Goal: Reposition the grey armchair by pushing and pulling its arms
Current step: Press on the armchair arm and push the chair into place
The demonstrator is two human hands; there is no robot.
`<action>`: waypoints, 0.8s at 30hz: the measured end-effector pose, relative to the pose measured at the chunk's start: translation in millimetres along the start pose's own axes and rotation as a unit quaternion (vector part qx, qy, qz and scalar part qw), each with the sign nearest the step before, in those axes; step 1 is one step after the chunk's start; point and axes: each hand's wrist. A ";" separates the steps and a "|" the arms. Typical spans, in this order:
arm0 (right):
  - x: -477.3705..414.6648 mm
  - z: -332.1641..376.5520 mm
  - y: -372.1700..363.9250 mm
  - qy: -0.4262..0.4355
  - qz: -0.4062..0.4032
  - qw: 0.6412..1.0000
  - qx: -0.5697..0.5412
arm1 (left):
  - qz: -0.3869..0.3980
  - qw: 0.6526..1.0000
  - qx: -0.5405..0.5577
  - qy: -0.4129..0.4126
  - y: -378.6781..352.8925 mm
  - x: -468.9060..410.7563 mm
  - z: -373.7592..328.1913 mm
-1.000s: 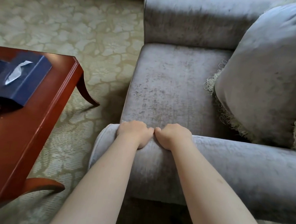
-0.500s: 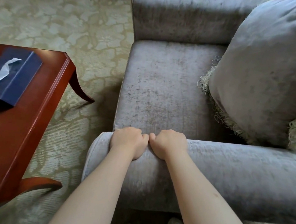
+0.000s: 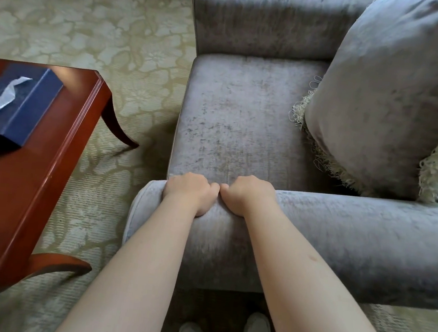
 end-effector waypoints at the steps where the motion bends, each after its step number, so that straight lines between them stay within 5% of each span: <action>1: 1.8 -0.2 0.2 -0.001 0.001 1.000 0.004 | -0.001 1.000 -0.002 -0.003 0.1 2.6 -0.6; 6: 8.2 3.3 -2.1 -0.001 0.018 1.000 0.015 | 0.007 1.000 -0.009 -0.012 -2.7 11.3 0.5; 14: 7.9 4.7 -9.6 -0.015 -0.069 0.996 -0.048 | -0.042 0.999 0.011 -0.004 -6.7 7.0 4.6; 20: 29.0 -9.9 3.5 0.011 -0.107 0.983 -0.151 | 0.040 0.996 -0.044 0.063 5.7 12.9 -5.1; 24: 65.1 -89.6 25.2 0.038 -0.157 0.978 -0.130 | 0.107 0.986 -0.079 0.102 20.4 15.9 -66.3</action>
Point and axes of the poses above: each hand's wrist, its own x-axis away from the middle knuckle, its own y-axis out of the back of the hand, z = x × y, and after that the axes turned 4 degrees about y, right-handed
